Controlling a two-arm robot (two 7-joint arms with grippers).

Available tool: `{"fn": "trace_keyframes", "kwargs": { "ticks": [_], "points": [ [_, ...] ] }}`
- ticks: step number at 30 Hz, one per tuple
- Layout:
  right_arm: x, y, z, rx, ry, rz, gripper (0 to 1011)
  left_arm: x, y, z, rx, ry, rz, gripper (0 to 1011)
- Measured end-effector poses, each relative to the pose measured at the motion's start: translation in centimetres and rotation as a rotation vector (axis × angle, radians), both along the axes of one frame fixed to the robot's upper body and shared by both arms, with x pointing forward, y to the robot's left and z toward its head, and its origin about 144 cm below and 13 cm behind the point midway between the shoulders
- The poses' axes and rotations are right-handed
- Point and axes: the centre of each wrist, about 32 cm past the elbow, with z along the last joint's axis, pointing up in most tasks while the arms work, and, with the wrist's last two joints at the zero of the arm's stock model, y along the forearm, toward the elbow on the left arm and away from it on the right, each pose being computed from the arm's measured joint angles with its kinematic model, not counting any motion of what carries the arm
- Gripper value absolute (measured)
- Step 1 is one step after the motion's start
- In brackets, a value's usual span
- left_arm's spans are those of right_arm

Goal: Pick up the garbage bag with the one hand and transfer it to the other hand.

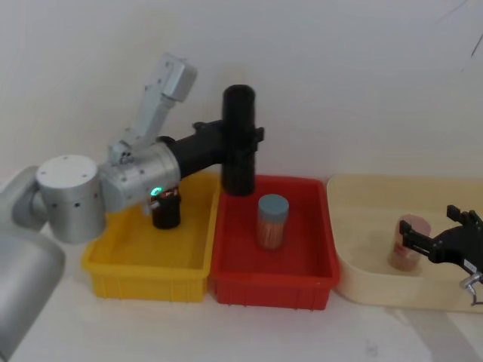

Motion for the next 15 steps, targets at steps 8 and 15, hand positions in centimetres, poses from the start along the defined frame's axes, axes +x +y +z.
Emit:
{"fn": "trace_keyframes", "kwargs": {
  "ticks": [8, 15],
  "points": [
    [0.0, 0.0, 0.0, 0.000, 0.000, 0.000, 1000, 2.5, -2.7, -0.1, -0.034, 0.035, -0.118, 393],
    [0.0, 0.0, 0.0, 0.000, 0.000, 0.000, 1000, 3.7, -4.3, -0.3, -0.051, 0.057, -0.186, 393]
  ]
}}
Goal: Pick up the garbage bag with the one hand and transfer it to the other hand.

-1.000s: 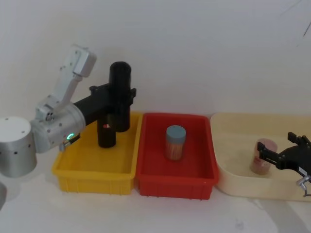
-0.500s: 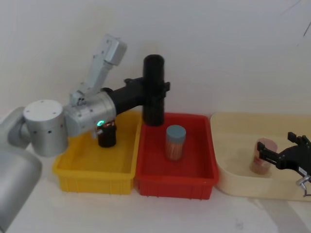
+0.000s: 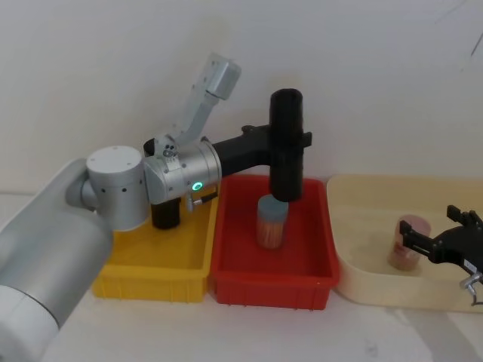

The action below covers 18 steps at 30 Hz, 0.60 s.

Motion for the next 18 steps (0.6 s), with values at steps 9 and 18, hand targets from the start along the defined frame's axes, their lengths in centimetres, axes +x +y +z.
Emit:
{"fn": "trace_keyframes", "kwargs": {
  "ticks": [9, 18],
  "points": [
    [0.1, 0.1, 0.2, 0.005, -0.003, 0.020, 1000, 0.7, -1.2, -0.1, -0.011, 0.015, -0.047, 393],
    [0.6, 0.9, 1.0, 0.033, -0.017, 0.106, 1000, 1.1, -1.7, -0.1, -0.016, 0.022, -0.069, 393]
  ]
}}
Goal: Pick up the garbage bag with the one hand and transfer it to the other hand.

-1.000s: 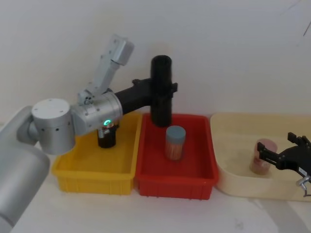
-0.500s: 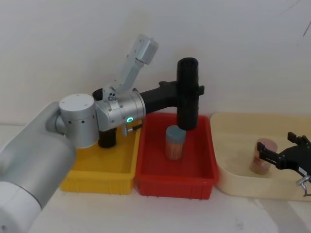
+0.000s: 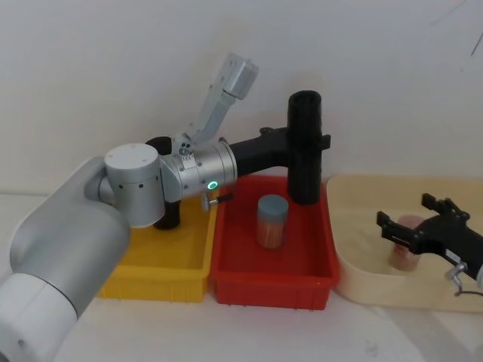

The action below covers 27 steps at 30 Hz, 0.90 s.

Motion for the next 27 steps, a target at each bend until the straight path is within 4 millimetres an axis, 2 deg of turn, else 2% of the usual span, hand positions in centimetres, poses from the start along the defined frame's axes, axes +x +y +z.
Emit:
{"fn": "trace_keyframes", "kwargs": {
  "ticks": [11, 27],
  "points": [
    [1.4, 2.2, 1.0, 0.053, -0.004, 0.140, 1000, 0.2, -0.3, 0.0, -0.002, 0.003, -0.012, 393],
    [4.2, 5.3, 1.8, 0.087, -0.002, 0.244, 1000, 0.3, -0.5, 0.0, -0.003, 0.006, -0.018, 392]
  ]
}}
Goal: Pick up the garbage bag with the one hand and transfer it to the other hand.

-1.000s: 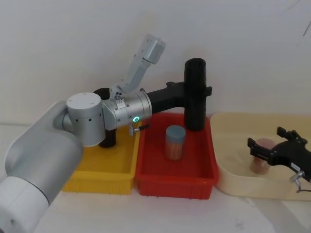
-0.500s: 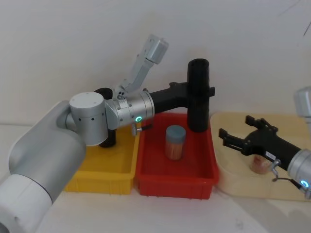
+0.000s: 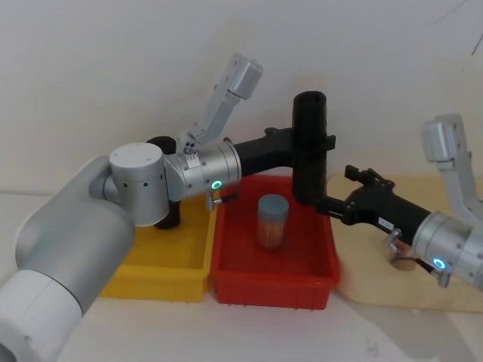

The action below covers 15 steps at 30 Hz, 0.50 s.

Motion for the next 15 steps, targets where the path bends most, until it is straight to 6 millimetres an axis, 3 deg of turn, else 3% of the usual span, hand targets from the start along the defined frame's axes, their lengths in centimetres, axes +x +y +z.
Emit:
{"fn": "trace_keyframes", "kwargs": {
  "ticks": [15],
  "points": [
    [2.6, 2.5, -0.2, 0.006, 0.021, 0.047, 1000, 0.0, 0.0, 0.0, 0.000, 0.000, -0.001, 393]
  ]
}}
